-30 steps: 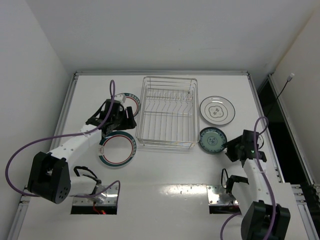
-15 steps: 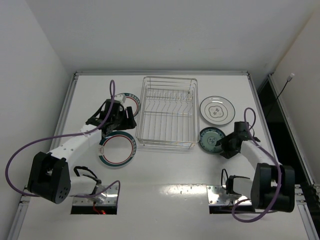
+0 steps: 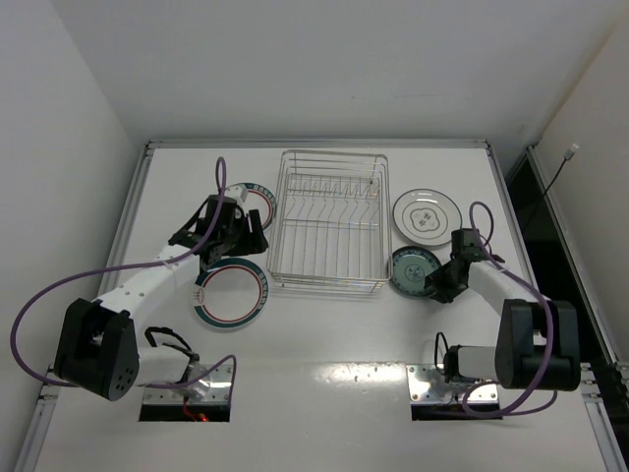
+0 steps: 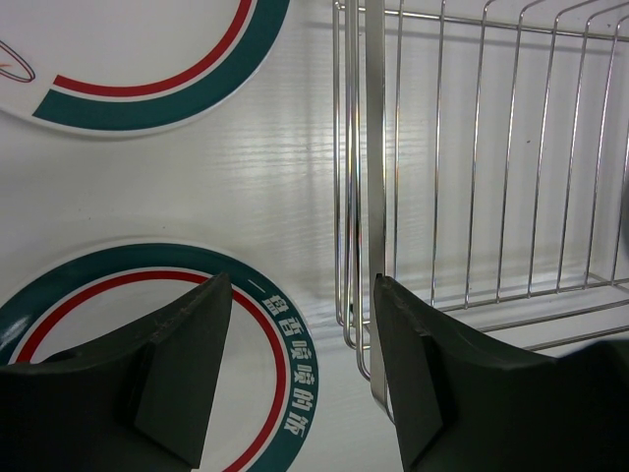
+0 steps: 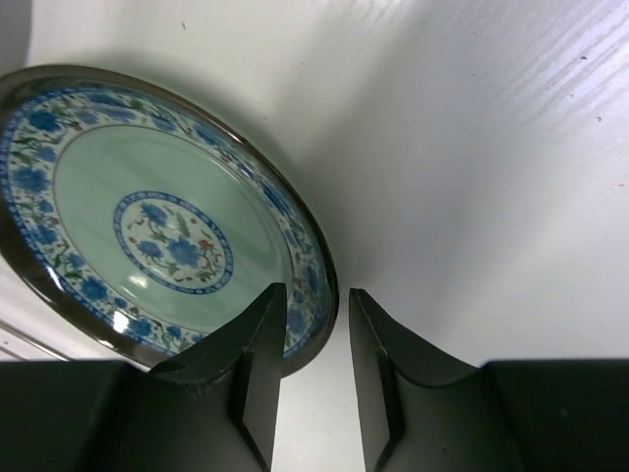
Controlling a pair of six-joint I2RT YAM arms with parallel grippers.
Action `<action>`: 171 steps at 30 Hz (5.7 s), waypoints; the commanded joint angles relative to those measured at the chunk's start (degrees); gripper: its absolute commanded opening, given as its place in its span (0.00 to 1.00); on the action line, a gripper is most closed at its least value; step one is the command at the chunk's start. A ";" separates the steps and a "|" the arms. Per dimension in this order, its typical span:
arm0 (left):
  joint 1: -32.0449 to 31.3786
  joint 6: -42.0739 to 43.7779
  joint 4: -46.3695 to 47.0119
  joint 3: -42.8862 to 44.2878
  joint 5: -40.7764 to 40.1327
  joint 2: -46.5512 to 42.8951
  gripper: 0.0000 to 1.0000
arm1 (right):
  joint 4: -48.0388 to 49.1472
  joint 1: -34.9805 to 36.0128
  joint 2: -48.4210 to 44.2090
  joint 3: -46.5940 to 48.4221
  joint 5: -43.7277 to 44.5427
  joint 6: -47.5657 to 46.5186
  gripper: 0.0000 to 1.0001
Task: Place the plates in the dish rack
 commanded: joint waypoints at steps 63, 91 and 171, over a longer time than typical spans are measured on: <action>-0.36 0.74 0.69 2.17 0.46 -1.21 0.57 | -21.90 17.07 -8.98 47.90 28.23 -20.00 0.00; -0.36 0.74 0.69 2.70 1.52 -0.59 0.57 | -25.50 31.40 32.88 73.57 47.15 -28.09 0.00; -0.36 0.74 0.69 3.23 2.57 1.52 0.57 | 19.85 -11.75 21.53 20.66 -13.93 -4.97 0.43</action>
